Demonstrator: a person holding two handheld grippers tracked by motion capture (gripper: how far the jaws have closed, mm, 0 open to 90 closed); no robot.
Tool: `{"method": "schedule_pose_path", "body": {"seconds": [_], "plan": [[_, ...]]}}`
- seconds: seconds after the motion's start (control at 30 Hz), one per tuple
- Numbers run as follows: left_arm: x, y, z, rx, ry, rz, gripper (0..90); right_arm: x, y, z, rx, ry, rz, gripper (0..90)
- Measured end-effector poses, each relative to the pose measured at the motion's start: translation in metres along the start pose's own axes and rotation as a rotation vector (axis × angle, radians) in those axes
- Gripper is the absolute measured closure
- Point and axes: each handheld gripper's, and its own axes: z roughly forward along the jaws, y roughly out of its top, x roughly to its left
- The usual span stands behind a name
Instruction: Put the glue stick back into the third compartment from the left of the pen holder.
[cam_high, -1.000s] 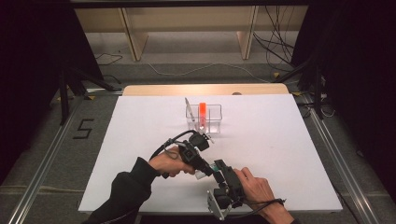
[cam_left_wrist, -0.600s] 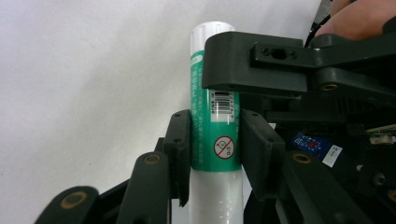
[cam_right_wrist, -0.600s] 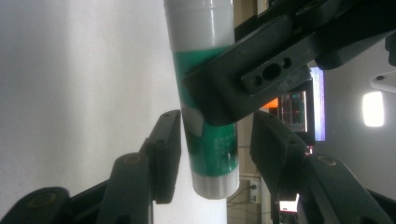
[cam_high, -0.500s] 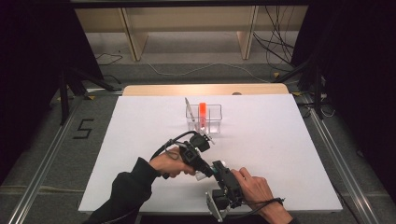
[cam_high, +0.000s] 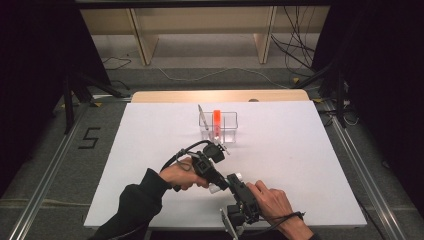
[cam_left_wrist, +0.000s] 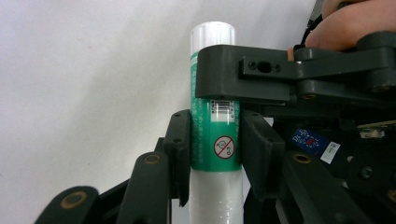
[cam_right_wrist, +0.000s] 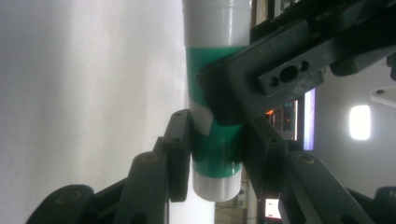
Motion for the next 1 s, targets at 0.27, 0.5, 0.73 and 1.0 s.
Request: {"method": "schedule_pose_path", "body": {"seconds": [0.27,0.5,0.73,1.0], "plan": [[0.0,-0.001,0.003,0.007,-0.009,-0.002,64.3,0.002,-0.002,0.0,-0.02,0.008,-0.021,66.4],[-0.002,-0.004,-0.011,-0.043,-0.03,0.008,42.5,0.005,-0.007,0.001,-0.023,0.022,-0.021,66.5],[0.003,-0.015,-0.024,-0.143,0.006,-0.016,32.5,-0.001,-0.014,0.002,-0.015,0.037,0.033,66.5],[0.012,-0.038,-0.039,-0.281,0.07,-0.014,26.0,-0.007,-0.022,0.002,-0.022,0.056,0.118,66.4]]}}
